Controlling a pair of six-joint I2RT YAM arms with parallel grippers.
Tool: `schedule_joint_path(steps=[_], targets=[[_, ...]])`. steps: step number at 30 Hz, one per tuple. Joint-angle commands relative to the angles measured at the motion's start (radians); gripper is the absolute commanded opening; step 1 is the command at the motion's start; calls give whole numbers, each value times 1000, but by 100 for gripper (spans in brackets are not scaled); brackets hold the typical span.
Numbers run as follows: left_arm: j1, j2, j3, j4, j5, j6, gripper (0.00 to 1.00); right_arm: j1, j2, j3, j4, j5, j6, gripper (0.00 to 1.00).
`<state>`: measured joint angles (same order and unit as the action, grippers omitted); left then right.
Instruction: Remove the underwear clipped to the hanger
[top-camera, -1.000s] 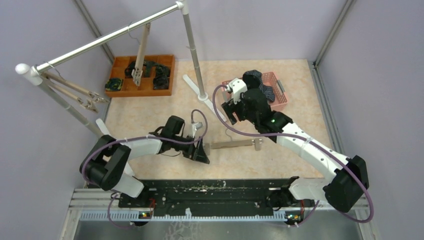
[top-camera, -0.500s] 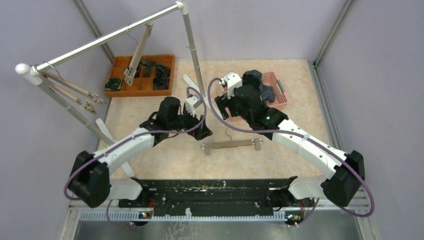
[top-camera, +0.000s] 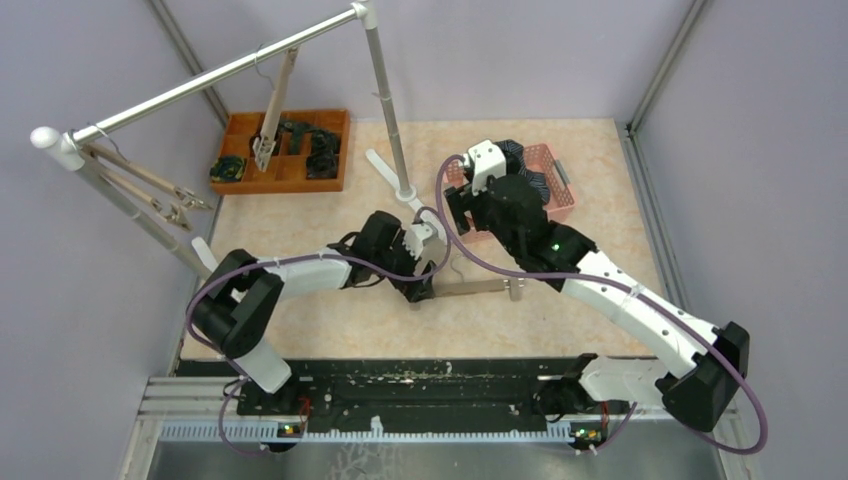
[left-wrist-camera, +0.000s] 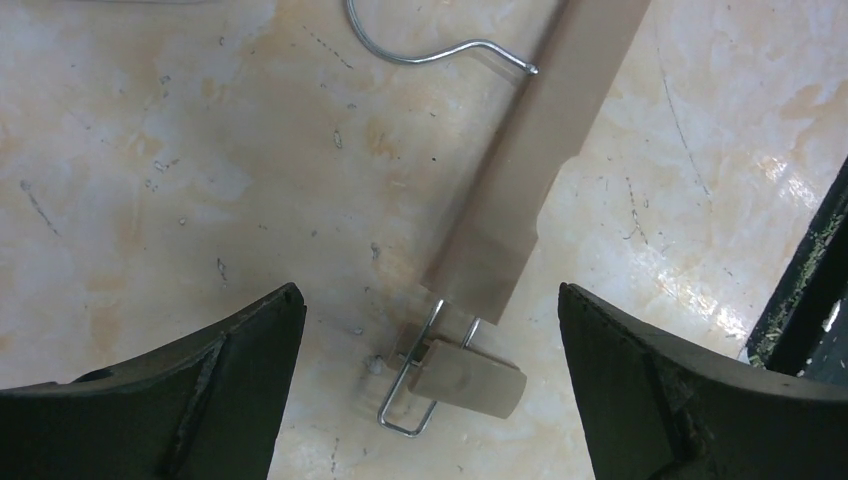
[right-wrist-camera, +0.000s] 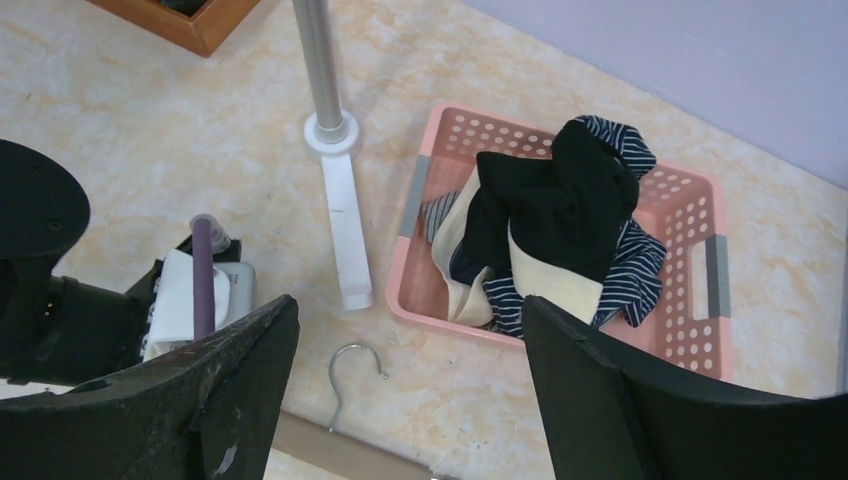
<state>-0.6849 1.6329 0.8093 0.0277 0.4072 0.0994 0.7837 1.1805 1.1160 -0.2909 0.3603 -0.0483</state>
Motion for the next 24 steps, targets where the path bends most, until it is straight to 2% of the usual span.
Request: schedule_joint_path(steps=[1, 9, 16, 24], targets=[[-17, 47, 44, 49, 3, 23, 100, 9, -59, -15, 60, 56, 2, 83], [-80, 157, 101, 3, 37, 8, 98, 9, -56, -12, 67, 94, -19, 85], [-87, 130, 27, 21, 56, -84, 100, 9, -69, -18, 67, 126, -28, 85], [-88, 143, -16, -20, 60, -72, 98, 9, -68, -10, 73, 146, -32, 86]])
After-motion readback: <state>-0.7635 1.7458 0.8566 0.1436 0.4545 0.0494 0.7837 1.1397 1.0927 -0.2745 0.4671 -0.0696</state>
